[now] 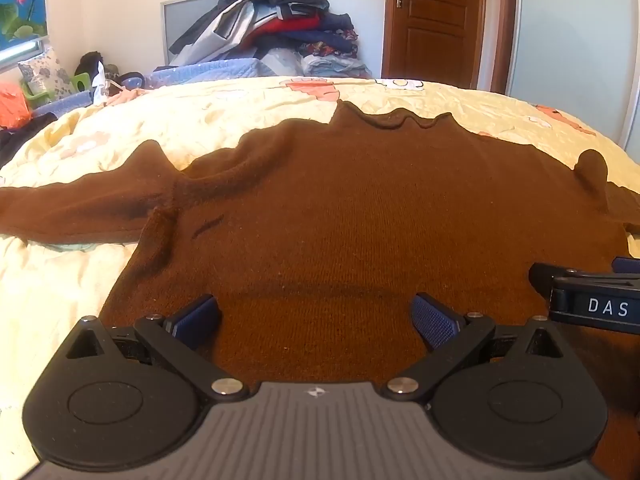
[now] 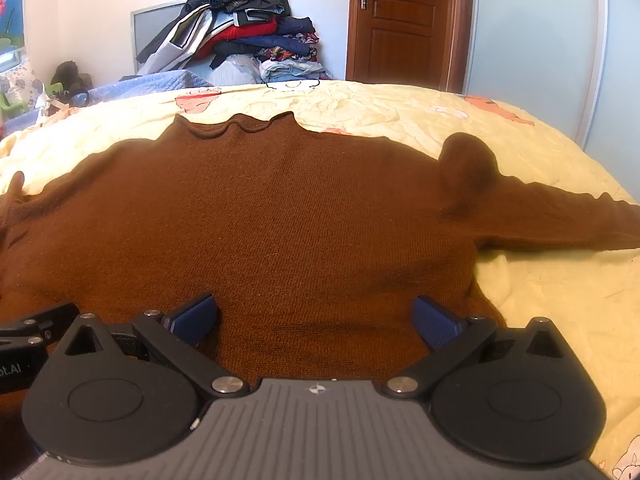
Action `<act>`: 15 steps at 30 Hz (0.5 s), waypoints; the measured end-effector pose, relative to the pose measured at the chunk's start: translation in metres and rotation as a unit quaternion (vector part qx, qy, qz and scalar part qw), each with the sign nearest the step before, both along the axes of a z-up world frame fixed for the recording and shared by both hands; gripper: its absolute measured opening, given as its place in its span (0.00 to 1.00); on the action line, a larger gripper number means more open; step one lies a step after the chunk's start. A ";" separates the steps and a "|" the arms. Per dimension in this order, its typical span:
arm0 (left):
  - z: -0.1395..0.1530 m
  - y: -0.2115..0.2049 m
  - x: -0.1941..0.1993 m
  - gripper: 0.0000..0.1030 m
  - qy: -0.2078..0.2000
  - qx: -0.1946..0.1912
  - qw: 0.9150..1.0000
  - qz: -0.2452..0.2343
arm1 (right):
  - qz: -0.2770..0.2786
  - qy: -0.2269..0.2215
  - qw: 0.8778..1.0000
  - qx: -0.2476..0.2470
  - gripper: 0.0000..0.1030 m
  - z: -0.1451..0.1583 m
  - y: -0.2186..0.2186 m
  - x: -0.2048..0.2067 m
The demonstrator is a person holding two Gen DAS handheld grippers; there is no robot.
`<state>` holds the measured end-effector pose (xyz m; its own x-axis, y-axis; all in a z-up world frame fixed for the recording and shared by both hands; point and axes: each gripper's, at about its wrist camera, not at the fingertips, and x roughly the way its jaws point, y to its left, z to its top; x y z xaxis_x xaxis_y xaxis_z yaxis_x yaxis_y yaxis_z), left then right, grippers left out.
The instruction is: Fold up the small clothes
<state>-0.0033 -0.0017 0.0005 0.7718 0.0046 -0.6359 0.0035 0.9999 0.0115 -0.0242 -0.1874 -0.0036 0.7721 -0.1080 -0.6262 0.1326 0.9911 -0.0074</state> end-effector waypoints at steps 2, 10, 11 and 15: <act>-0.001 0.001 0.001 1.00 0.000 0.000 1.000 0.000 | 0.000 0.000 1.000 0.000 1.00 0.000 0.000 0.000; -0.001 0.002 -0.003 1.00 -0.005 -0.006 1.000 0.001 | 0.000 0.000 1.000 0.000 1.00 0.000 -0.001 0.000; -0.001 0.002 -0.004 1.00 -0.006 -0.006 1.000 0.001 | 0.000 0.000 1.000 0.000 1.00 0.000 -0.001 0.000; -0.001 -0.001 -0.004 1.00 -0.007 0.000 1.000 0.004 | 0.000 0.000 1.000 0.000 1.00 0.000 0.000 0.000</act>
<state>-0.0078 -0.0024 -0.0006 0.7800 0.0099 -0.6257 -0.0038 0.9999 0.0111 -0.0246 -0.1878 -0.0033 0.7722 -0.1084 -0.6261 0.1328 0.9911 -0.0078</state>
